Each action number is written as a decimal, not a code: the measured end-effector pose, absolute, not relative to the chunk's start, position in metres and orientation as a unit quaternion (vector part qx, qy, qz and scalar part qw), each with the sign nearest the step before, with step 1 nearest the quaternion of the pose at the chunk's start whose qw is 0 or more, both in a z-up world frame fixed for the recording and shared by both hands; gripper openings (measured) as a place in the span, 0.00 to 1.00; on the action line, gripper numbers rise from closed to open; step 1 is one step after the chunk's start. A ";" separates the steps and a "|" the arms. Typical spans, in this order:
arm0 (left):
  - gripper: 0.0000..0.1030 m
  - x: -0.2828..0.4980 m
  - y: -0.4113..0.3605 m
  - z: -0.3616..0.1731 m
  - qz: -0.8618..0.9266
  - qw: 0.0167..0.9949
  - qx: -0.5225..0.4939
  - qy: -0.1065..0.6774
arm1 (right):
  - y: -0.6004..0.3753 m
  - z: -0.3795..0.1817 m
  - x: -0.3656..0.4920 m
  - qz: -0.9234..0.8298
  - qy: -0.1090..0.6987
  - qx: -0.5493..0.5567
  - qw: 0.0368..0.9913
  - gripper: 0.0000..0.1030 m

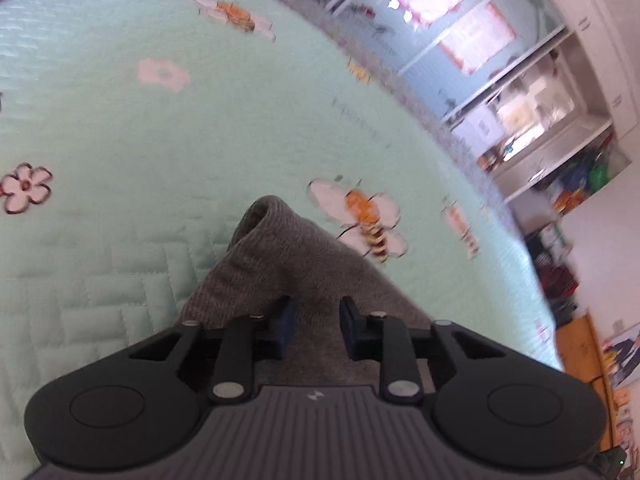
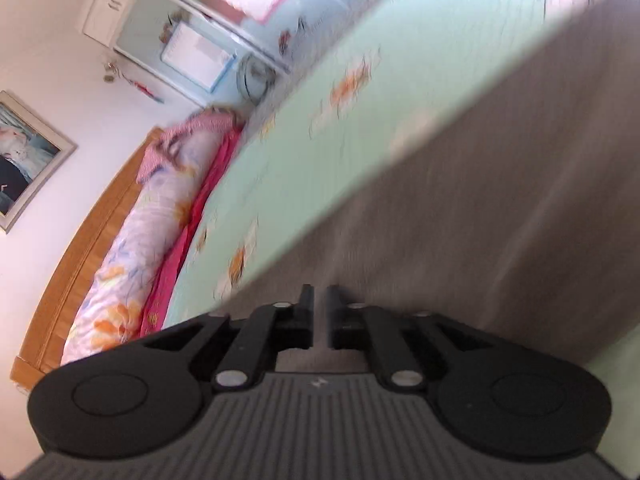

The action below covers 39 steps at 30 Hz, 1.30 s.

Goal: Fold clothes

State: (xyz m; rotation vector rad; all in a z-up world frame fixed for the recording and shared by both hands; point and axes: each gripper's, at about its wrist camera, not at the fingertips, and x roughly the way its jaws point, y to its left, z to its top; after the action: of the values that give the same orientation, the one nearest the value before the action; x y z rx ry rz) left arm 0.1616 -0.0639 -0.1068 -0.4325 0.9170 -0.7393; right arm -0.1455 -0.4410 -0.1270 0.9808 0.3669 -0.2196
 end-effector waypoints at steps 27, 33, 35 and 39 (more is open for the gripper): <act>0.67 0.150 -0.056 -0.085 -0.299 0.838 -0.228 0.396 | -0.512 -0.112 -0.248 -0.250 0.025 0.541 0.803 0.42; 0.68 0.105 -0.106 -0.095 -0.326 0.842 -0.108 0.416 | -0.505 -0.134 -0.212 -0.198 0.074 0.566 0.797 0.51; 0.64 0.104 -0.101 -0.107 -0.327 0.838 -0.104 0.424 | -0.524 -0.145 -0.234 -0.208 0.072 0.568 0.793 0.24; 0.55 0.123 -0.080 -0.111 -0.325 0.825 -0.153 0.436 | -0.561 -0.153 -0.326 -0.331 0.006 0.568 0.753 0.19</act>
State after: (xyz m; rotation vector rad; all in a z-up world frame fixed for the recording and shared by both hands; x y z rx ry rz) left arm 0.1229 -0.0795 -0.1114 -0.3256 0.9271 -0.6904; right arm -0.3261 -0.5605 -0.1533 1.2405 0.0131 -0.7233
